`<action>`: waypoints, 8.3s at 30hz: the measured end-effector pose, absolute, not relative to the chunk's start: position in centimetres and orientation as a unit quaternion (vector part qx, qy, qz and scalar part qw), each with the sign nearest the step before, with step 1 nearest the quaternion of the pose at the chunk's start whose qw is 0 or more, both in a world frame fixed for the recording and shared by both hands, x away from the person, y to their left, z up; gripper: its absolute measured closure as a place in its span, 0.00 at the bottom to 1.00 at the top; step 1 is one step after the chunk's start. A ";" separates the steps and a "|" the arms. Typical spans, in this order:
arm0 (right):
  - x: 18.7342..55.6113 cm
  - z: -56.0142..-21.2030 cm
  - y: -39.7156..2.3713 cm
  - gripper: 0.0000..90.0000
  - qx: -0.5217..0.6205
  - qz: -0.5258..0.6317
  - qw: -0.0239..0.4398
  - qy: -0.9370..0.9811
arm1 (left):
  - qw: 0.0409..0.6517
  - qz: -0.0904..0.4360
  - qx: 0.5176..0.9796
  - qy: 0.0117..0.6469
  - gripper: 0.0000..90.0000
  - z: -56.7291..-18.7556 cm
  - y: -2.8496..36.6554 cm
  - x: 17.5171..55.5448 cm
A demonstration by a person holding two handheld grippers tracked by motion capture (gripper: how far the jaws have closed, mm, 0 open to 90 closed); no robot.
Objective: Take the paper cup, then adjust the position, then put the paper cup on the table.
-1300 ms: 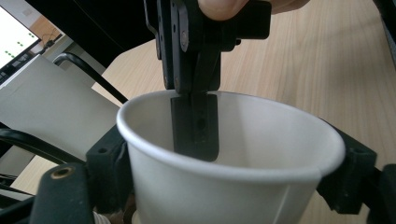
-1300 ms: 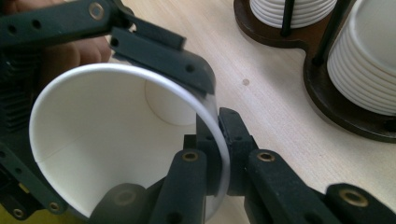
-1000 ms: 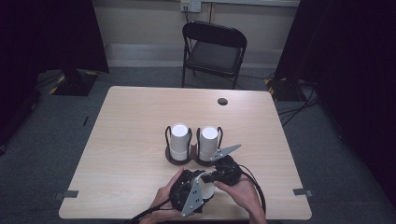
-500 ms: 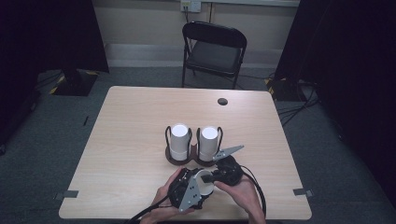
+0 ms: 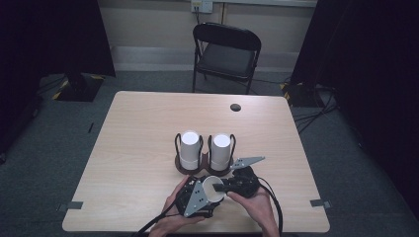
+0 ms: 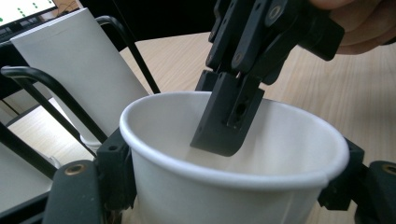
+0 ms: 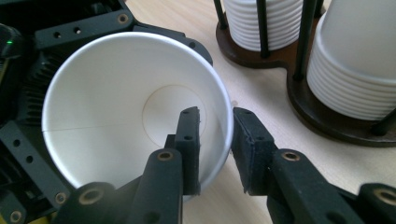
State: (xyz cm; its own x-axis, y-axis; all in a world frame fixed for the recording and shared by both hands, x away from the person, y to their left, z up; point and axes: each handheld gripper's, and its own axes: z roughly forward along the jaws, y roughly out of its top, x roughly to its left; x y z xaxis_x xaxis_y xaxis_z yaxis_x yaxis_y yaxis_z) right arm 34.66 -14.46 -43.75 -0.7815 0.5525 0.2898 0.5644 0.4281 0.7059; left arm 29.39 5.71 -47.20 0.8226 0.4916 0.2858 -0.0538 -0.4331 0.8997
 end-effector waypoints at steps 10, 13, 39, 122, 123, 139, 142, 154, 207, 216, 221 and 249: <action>34.4 -43.4 -15.1 0.83 -0.332 -0.461 -0.009 -0.823 | 0.523 0.255 0.796 0.164 0.28 -47.2 6.5 30.1; 34.3 -43.4 -15.2 0.83 -0.331 -0.471 -0.012 -0.817 | 0.527 0.254 0.792 0.173 0.28 -47.2 6.7 30.3; 32.9 -44.5 -18.6 0.57 -0.364 -0.547 -0.131 -0.742 | 0.573 0.214 0.752 0.245 0.28 -47.0 10.1 30.9; 31.9 -49.5 -20.5 0.15 -0.486 -0.491 -0.383 -0.613 | 0.547 0.309 0.655 0.420 0.26 -46.0 21.1 43.9; 31.9 -49.5 -20.5 0.15 -0.484 -0.490 -0.384 -0.614 | 0.544 0.308 0.657 0.422 0.26 -46.3 20.9 44.1; 32.0 -49.5 -20.3 0.15 -0.478 -0.487 -0.383 -0.623 | 0.510 0.294 0.686 0.427 0.24 -48.6 20.9 44.9; 32.0 -49.5 -20.3 0.15 -0.478 -0.487 -0.383 -0.622 | 0.512 0.288 0.687 0.428 0.25 -48.8 21.1 44.9; 32.0 -49.5 -20.3 0.15 -0.479 -0.485 -0.384 -0.623 | 0.502 0.288 0.695 0.426 0.24 -48.8 21.3 44.5; 32.0 -49.5 -20.3 0.15 -0.478 -0.487 -0.383 -0.622 | 0.475 0.306 0.690 0.452 0.18 -47.7 22.5 38.6; 32.0 -49.5 -20.3 0.15 -0.478 -0.486 -0.383 -0.624 | 0.484 0.307 0.687 0.446 0.18 -47.4 21.9 36.0; 32.0 -49.5 -20.3 0.15 -0.478 -0.486 -0.383 -0.624 | 0.507 0.292 0.678 0.446 0.19 -47.1 21.5 34.4; 32.0 -49.5 -20.3 0.16 -0.475 -0.485 -0.383 -0.627 | 0.543 0.285 0.685 0.392 0.18 -49.2 13.4 28.6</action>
State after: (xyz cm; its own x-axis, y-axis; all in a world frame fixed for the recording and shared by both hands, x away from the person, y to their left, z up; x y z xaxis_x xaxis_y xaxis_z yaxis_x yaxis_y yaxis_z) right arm 32.00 -20.25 -49.45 -0.2548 0.9668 -0.0196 0.2243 0.0788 0.9713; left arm 28.56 13.37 -49.24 0.5294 0.8476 -0.0356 0.2282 -0.1018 0.9683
